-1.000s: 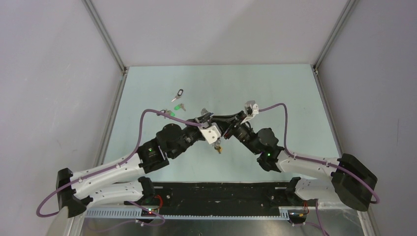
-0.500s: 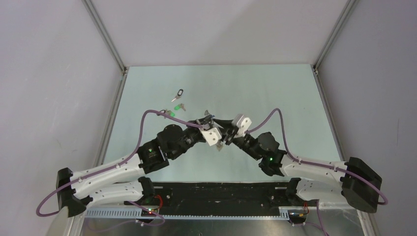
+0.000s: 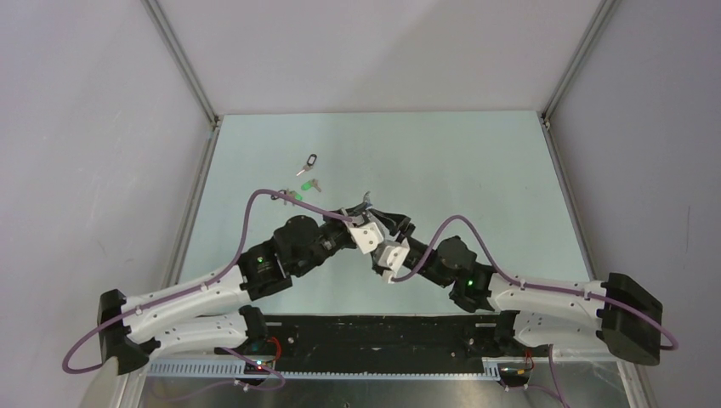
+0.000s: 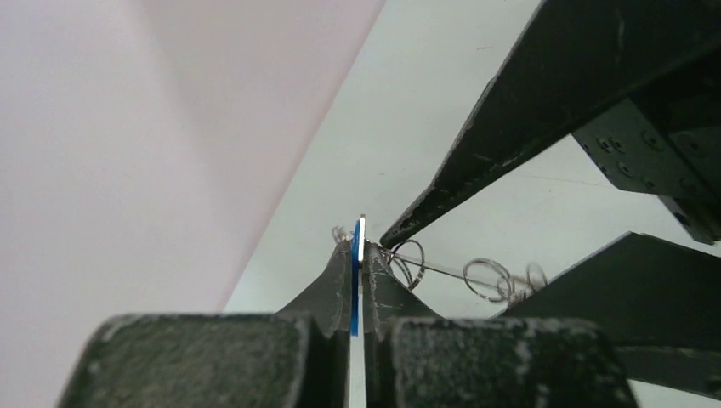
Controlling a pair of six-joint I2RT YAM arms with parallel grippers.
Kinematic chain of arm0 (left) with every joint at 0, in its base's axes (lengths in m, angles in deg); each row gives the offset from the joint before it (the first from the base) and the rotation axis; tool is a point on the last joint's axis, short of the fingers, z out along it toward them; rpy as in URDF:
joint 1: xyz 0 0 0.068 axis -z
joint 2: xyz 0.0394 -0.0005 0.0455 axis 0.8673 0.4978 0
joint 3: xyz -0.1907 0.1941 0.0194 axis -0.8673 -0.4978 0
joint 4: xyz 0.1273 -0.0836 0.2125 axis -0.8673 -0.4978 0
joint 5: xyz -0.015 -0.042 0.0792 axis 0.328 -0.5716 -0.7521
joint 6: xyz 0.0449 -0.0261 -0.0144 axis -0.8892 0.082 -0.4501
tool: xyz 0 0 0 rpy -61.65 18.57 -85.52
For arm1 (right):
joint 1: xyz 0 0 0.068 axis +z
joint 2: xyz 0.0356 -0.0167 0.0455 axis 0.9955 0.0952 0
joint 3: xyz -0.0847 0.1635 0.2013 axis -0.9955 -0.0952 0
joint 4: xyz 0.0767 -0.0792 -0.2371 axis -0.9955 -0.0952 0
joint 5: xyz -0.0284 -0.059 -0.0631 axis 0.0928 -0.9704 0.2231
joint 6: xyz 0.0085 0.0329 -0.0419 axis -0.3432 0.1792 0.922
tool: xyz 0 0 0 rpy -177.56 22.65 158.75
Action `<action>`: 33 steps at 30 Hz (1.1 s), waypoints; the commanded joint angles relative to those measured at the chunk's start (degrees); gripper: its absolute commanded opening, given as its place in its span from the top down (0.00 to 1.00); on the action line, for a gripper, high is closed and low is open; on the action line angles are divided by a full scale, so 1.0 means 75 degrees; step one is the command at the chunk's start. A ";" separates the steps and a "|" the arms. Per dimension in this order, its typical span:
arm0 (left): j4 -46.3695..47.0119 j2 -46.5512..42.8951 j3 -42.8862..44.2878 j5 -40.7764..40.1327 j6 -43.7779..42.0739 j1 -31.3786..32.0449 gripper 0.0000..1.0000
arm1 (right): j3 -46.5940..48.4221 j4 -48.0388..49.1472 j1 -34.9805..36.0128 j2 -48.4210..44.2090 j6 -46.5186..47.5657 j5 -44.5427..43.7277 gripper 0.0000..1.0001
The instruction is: Remove the keys from the keyring
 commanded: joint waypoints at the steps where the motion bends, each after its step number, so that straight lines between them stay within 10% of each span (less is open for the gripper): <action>1: 0.0833 -0.0012 0.0314 -0.0137 -0.0137 -0.0031 1.00 | 0.0032 -0.0170 -0.0227 -0.0503 -0.2086 0.0941 0.40; 13: 0.0834 -0.0027 0.0338 -0.0142 -0.0125 -0.0039 1.00 | 0.0026 -0.0077 -0.1742 -0.0924 -0.7613 0.1391 0.39; 33: 0.0616 0.0144 0.0613 -0.0587 0.0190 -0.0026 1.00 | -0.0213 0.0960 -0.1127 -0.0315 -0.7447 0.0155 0.45</action>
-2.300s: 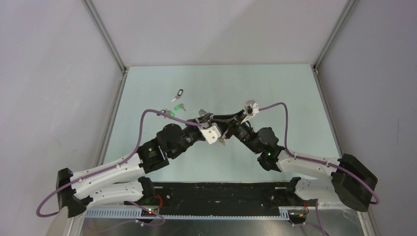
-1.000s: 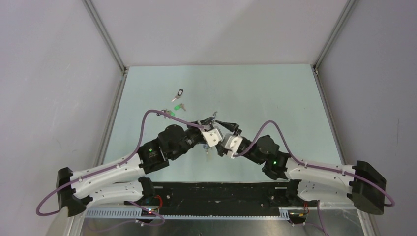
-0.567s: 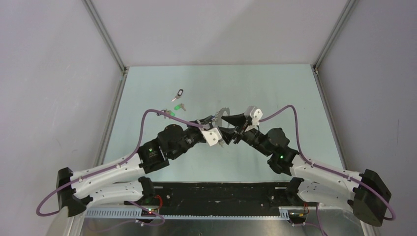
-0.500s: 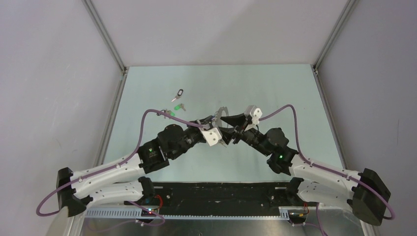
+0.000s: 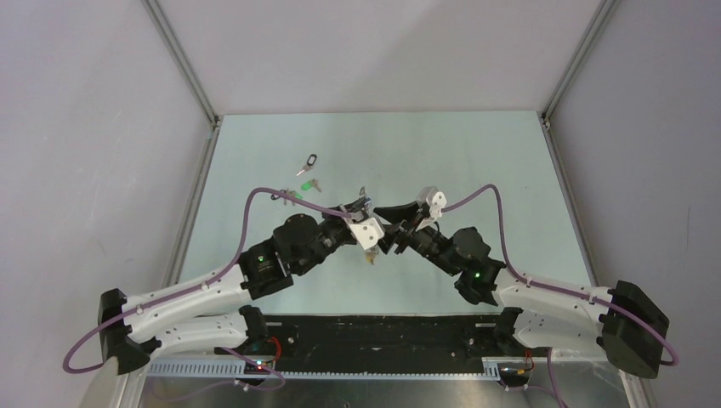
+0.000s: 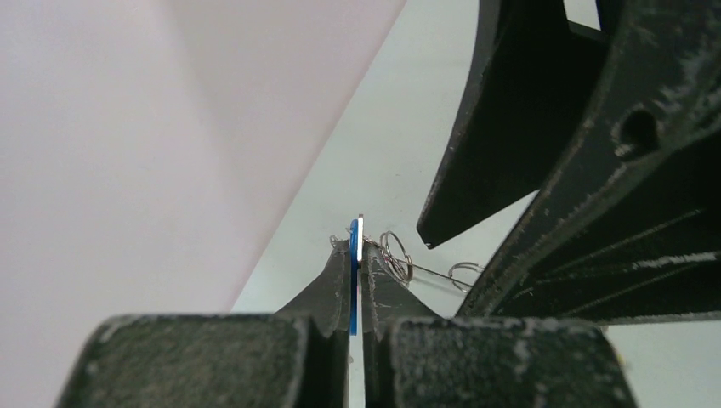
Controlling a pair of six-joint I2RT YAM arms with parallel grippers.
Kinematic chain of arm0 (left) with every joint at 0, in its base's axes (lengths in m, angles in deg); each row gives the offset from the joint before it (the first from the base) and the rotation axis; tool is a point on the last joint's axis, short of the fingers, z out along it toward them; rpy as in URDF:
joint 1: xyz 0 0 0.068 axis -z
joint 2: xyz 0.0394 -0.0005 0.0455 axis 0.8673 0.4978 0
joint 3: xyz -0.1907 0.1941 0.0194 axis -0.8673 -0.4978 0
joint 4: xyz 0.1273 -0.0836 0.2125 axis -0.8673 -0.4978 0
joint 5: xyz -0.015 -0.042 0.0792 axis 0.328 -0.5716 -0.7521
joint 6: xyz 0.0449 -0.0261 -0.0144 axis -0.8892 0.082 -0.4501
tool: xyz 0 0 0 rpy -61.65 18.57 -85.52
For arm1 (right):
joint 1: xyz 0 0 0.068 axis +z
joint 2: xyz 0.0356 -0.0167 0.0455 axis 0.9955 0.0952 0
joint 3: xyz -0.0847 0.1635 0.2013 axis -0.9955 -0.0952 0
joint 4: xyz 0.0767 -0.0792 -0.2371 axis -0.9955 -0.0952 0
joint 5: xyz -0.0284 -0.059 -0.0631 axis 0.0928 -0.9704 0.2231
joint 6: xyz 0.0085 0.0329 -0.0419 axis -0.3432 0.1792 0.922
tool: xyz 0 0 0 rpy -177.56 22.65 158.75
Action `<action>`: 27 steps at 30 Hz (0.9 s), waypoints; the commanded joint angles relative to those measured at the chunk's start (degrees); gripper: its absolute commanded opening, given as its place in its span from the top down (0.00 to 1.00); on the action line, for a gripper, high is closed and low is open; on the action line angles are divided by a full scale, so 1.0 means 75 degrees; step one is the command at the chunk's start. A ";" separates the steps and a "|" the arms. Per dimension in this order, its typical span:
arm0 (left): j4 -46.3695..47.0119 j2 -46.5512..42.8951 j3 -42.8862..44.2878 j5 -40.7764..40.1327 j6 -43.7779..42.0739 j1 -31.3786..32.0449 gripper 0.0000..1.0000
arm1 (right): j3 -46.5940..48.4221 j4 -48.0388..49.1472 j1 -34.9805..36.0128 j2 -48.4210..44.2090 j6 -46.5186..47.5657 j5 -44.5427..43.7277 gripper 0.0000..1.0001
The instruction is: Remove the keys from the keyring
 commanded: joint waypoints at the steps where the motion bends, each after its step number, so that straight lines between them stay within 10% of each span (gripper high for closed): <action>1: 0.0328 0.0114 0.0628 -0.0349 0.0227 -0.0018 1.00 | -0.0121 0.0547 0.0062 0.0007 0.0233 -0.0404 0.45; 27: 0.0099 0.0138 0.0751 -0.0355 0.0302 0.0018 1.00 | -0.0066 0.2596 -0.0244 0.1126 0.0228 -0.0336 0.47</action>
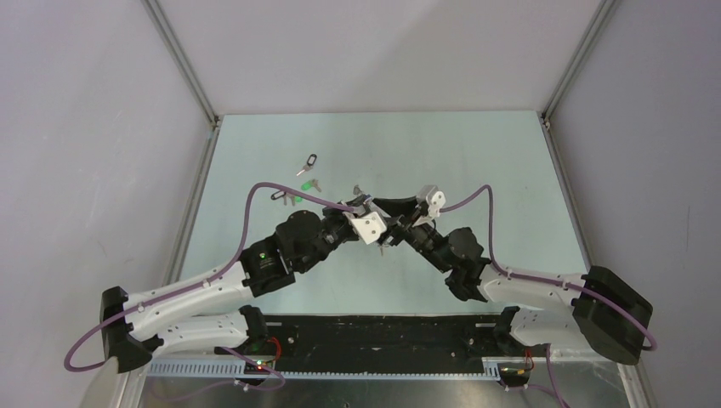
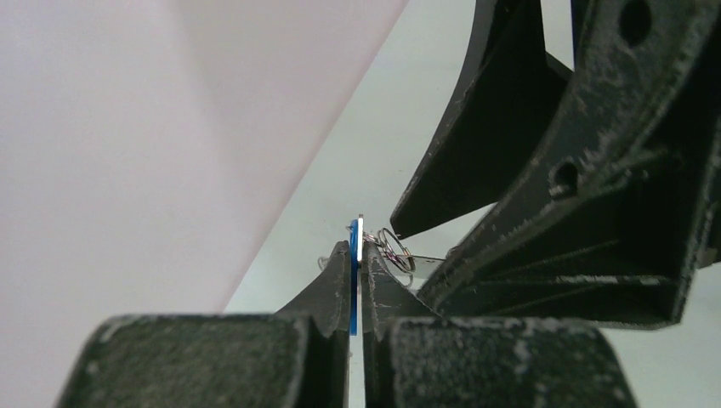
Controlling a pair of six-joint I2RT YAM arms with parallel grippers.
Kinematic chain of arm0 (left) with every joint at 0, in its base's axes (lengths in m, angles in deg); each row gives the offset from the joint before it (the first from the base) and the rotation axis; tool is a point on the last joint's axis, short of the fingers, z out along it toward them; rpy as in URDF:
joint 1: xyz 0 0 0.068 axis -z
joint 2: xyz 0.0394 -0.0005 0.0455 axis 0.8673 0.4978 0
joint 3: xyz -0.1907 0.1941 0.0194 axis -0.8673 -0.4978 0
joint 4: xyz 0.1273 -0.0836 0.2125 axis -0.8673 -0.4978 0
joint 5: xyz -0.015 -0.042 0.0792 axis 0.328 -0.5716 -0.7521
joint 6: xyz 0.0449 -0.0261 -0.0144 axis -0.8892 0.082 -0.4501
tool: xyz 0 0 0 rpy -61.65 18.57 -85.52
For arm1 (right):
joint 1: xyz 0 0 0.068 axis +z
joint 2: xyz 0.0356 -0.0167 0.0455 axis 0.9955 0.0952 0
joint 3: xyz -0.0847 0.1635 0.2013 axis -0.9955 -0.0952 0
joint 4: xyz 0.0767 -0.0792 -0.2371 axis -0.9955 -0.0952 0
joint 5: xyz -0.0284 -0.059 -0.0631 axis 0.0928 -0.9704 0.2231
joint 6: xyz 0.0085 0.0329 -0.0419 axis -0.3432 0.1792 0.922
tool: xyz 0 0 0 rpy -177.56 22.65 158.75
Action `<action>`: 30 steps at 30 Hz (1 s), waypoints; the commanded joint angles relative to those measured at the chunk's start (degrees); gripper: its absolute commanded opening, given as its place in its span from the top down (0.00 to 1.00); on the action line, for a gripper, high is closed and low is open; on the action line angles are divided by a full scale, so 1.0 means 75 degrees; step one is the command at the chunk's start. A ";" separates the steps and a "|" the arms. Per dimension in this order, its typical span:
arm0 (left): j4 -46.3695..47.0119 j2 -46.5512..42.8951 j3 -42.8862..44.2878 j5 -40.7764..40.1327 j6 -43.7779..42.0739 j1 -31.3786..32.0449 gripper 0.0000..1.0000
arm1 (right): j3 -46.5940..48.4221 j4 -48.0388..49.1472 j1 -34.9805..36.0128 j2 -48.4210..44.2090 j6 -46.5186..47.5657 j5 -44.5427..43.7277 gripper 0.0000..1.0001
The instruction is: Remove the keys from the keyring
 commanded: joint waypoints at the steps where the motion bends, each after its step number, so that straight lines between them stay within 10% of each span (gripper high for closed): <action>1: 0.0332 -0.0086 0.0403 -0.0094 0.0107 0.0014 1.00 | 0.0163 0.0630 -0.0160 0.0055 -0.0079 0.0116 0.48; 22: 0.0339 -0.0120 0.0393 -0.0074 0.0108 0.0025 1.00 | 0.0366 -0.0123 -0.0290 -0.0054 0.0811 0.1091 0.84; 30: 0.0340 -0.0122 0.0388 -0.0072 0.0112 0.0025 1.00 | 0.0375 0.0099 -0.0541 -0.0014 0.0458 0.1188 0.42</action>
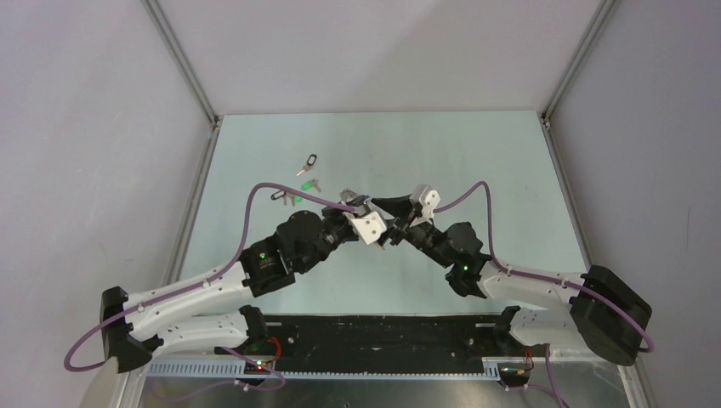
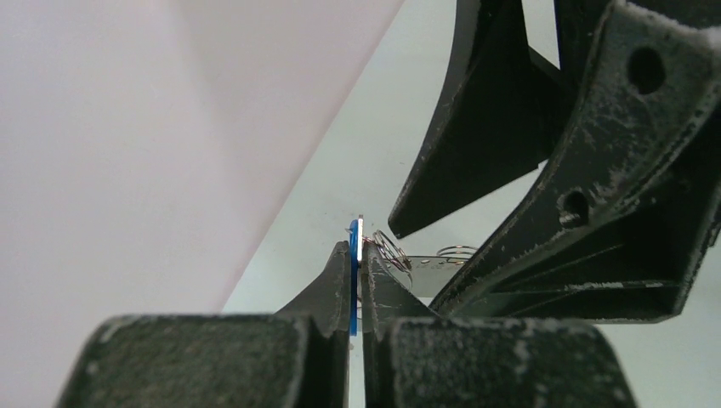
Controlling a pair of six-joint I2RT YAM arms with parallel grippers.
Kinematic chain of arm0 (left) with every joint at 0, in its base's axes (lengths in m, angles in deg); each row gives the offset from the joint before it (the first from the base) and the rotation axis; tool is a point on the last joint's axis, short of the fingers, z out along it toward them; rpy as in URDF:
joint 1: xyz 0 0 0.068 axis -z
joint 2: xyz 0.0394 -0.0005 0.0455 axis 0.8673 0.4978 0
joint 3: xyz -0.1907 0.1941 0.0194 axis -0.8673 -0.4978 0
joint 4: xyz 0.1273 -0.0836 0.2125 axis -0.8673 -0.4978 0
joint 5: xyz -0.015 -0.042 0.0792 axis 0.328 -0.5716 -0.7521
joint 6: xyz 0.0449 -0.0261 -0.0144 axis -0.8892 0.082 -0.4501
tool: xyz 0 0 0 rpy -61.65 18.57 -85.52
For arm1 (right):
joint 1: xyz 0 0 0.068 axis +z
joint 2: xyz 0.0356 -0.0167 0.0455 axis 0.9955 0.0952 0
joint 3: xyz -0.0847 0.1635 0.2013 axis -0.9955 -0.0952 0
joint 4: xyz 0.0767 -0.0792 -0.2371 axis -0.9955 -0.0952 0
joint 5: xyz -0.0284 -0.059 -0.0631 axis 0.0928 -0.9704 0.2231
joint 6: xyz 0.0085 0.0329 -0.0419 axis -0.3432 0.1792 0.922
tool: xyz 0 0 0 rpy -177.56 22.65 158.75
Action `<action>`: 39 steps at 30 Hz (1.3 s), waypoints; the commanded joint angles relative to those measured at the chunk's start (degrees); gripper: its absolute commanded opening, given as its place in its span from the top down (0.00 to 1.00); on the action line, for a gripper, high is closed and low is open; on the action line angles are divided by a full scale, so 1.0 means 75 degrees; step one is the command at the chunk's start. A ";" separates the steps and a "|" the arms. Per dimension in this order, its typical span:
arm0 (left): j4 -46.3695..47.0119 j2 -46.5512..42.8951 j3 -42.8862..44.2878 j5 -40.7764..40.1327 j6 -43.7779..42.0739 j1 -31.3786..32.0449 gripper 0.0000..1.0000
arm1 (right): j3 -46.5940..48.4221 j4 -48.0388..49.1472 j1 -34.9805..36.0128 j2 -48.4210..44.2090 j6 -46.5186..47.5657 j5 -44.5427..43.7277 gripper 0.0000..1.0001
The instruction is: Remove the keys from the keyring
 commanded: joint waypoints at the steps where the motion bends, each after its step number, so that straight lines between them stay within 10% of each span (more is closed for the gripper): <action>1: 0.0453 -0.0130 0.0387 0.0034 0.0109 0.0019 1.00 | 0.0271 0.0368 -0.0227 -0.0086 -0.0177 0.0254 0.41; 17: 0.0453 -0.0110 0.0376 0.0059 0.0114 0.0020 1.00 | 0.0638 0.0651 -0.0799 0.0398 -0.0804 0.1513 0.44; 27: 0.0453 -0.0130 0.0387 0.0046 0.0086 0.0019 1.00 | 0.0728 0.0403 -0.0900 0.0434 -0.0704 0.2037 0.71; 39: 0.0449 -0.0123 0.0369 0.0056 0.0070 0.0019 1.00 | 0.0531 -0.1491 -0.0055 -0.0733 0.2849 0.1726 0.83</action>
